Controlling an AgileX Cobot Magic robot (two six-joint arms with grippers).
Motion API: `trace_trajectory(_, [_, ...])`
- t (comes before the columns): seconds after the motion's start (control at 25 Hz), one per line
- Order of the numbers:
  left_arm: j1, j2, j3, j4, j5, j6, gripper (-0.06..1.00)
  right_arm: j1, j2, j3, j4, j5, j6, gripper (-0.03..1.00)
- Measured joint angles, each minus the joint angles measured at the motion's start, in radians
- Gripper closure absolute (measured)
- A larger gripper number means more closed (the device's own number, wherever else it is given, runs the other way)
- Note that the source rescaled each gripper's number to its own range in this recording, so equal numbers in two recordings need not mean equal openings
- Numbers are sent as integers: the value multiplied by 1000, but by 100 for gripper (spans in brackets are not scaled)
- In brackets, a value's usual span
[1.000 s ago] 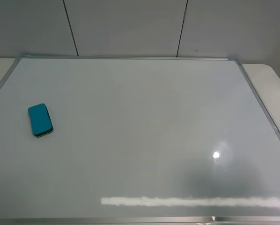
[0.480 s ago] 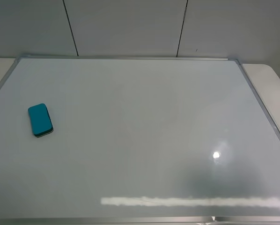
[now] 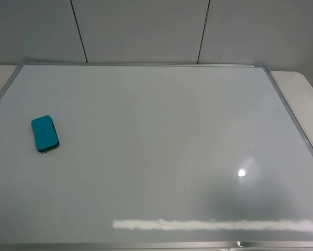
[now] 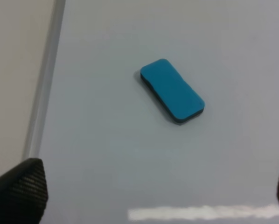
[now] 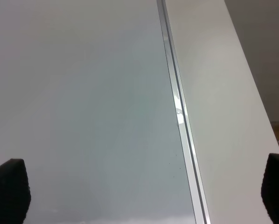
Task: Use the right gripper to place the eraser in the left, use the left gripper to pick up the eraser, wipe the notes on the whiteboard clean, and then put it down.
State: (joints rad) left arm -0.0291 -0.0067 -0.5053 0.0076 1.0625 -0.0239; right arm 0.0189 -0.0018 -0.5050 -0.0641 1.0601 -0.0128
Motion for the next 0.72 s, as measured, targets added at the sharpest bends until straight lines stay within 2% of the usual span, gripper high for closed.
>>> trace_trajectory(0.72, [0,0,0,1,0,0,-6,0,0,0,0,0,0,-3])
